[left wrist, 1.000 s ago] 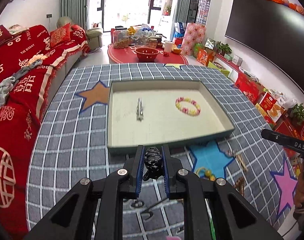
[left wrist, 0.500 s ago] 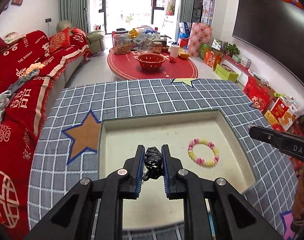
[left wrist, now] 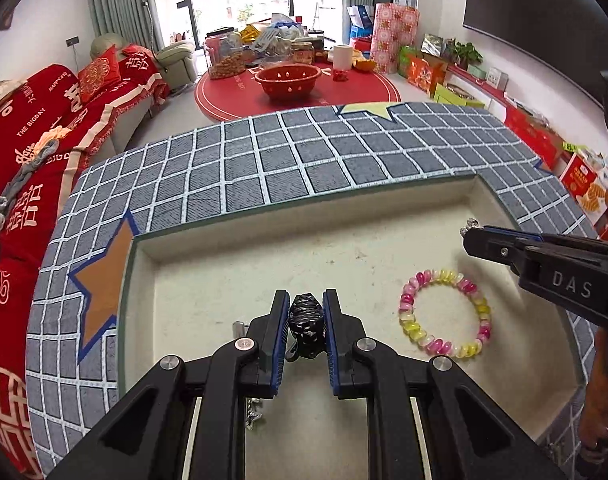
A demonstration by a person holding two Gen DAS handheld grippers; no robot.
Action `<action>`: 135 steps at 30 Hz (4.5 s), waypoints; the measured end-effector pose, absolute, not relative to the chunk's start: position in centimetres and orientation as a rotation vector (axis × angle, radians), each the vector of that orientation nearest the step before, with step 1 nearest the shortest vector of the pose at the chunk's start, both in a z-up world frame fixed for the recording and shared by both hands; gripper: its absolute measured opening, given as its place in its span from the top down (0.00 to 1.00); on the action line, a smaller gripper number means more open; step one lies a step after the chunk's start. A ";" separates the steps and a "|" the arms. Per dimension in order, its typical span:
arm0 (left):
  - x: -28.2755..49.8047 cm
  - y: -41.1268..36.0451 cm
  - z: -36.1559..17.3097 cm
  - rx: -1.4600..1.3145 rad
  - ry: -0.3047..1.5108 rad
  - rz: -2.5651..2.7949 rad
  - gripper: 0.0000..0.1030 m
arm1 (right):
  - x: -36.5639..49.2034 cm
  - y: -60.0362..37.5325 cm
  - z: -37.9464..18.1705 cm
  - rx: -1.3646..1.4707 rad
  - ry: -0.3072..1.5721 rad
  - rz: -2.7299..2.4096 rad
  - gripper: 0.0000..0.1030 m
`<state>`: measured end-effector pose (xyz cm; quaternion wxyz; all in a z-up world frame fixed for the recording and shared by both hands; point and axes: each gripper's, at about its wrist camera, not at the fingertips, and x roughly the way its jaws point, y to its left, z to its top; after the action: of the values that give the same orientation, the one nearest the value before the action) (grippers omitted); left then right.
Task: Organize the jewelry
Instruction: 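Carry both into the tray and open both tools to release them, then withdraw both tools from the tray back toward the remaining jewelry, then grasp the braided rope bracelet with the left tool while the right tool grasps the brown bead bracelet, then lower the braided bracelet into the tray with the left tool while the right tool carries the bead bracelet over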
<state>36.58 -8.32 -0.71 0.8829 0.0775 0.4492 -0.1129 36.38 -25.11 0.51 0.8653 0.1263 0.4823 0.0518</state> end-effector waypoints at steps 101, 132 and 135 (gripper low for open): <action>16.4 -6.3 -2.8 0.259 0.957 -0.372 0.30 | 10.5 -21.2 -0.8 0.065 1.099 0.029 0.38; 14.3 -1.3 2.6 0.049 0.860 -0.380 0.81 | 9.3 -24.1 3.4 0.242 0.982 0.077 0.88; 14.2 -1.1 3.6 0.041 0.834 -0.384 0.81 | 9.5 -24.3 4.1 0.250 0.965 0.079 0.88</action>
<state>14.24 -1.08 3.62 0.8962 0.0197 0.4026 -0.1854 9.46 -24.28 4.12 0.8776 0.1200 0.4626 0.0378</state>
